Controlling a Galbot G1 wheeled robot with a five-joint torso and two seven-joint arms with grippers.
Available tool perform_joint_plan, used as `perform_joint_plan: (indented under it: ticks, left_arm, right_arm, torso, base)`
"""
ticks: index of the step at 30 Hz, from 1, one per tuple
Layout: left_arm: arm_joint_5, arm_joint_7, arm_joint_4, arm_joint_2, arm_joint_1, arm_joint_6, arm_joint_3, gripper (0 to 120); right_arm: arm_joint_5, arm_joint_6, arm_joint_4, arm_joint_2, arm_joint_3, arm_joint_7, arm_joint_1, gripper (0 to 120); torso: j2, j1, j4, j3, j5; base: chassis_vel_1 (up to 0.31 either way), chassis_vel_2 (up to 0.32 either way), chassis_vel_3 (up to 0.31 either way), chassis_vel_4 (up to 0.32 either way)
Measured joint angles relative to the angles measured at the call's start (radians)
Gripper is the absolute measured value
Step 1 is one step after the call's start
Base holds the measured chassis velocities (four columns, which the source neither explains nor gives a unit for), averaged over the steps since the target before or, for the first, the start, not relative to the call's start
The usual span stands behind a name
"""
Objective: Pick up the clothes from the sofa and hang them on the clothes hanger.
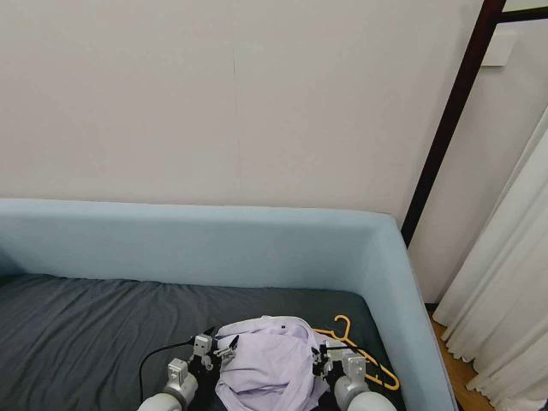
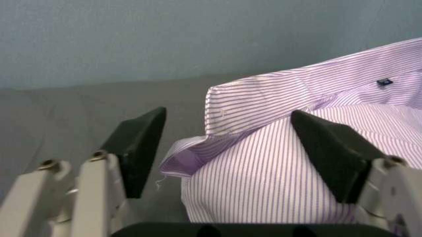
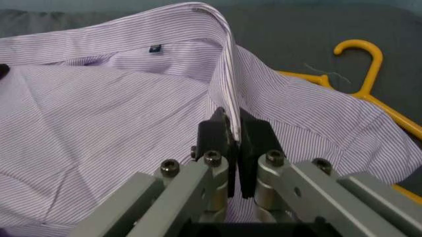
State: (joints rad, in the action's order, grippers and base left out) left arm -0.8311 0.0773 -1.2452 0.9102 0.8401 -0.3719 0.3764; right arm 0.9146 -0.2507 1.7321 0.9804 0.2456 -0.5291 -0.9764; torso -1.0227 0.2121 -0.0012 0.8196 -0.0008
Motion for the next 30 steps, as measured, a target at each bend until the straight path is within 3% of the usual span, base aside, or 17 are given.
perform_joint_plan:
  ticks: [3,11,13,16,17,20,27,30]
  left_arm:
    - [0.000,0.000,0.001,0.000,-0.001,-0.003,0.003,67]
    - [0.000,-0.004,-0.004,-0.003,-0.002,-0.010,0.010,33]
    - [0.000,-0.004,-0.004,-0.003,-0.002,-0.010,0.010,33]
    - [-0.001,-0.004,-0.006,-0.004,0.004,-0.010,0.010,15]
    - [-0.001,-0.004,-0.006,-0.004,0.004,-0.010,0.010,15]
    - [-0.001,-0.005,-0.007,-0.004,0.009,-0.010,0.009,0]
    - [0.000,-0.004,-0.027,-0.012,0.019,-0.010,-0.006,0]
    - [0.002,0.011,-0.077,-0.034,0.032,-0.006,-0.026,0]
  right_arm:
    - [0.000,0.000,0.000,-0.001,-0.001,0.000,-0.001,0]
    - [-0.002,0.000,0.000,-0.002,-0.004,0.001,-0.002,0]
    - [-0.002,0.000,0.000,-0.002,-0.004,0.001,-0.002,0]
    - [-0.002,0.000,0.001,-0.005,-0.005,0.001,-0.001,0]
    - [-0.002,0.000,0.001,-0.005,-0.005,0.001,-0.001,0]
    - [0.001,0.000,0.004,-0.009,-0.007,0.000,0.001,0]
    - [0.001,0.003,0.009,-0.018,-0.014,0.001,-0.003,0]
    - [-0.008,0.005,0.021,-0.023,-0.018,0.005,-0.002,0]
  torso:
    - [0.000,0.000,0.0000,0.000,0.0000]
    - [0.000,0.000,0.0000,0.000,0.0000]
    - [0.000,0.000,0.0000,0.000,0.0000]
    - [0.000,0.000,0.0000,0.000,0.0000]
    - [0.000,0.000,0.0000,0.000,0.0000]
    - [0.000,0.000,0.0001,0.000,0.0000]
    - [0.000,0.000,-0.0001,0.000,0.0000]
    - [0.000,0.000,0.0000,0.000,-0.0001]
  base:
    - [0.000,0.000,0.000,0.000]
    - [0.000,0.000,0.000,0.000]
    - [0.000,0.000,0.000,0.000]
    - [0.000,0.000,0.000,0.000]
    - [0.000,0.000,0.000,0.000]
    - [0.000,0.000,0.000,0.000]
    - [0.000,0.000,0.000,0.000]
    - [0.000,0.000,0.000,0.000]
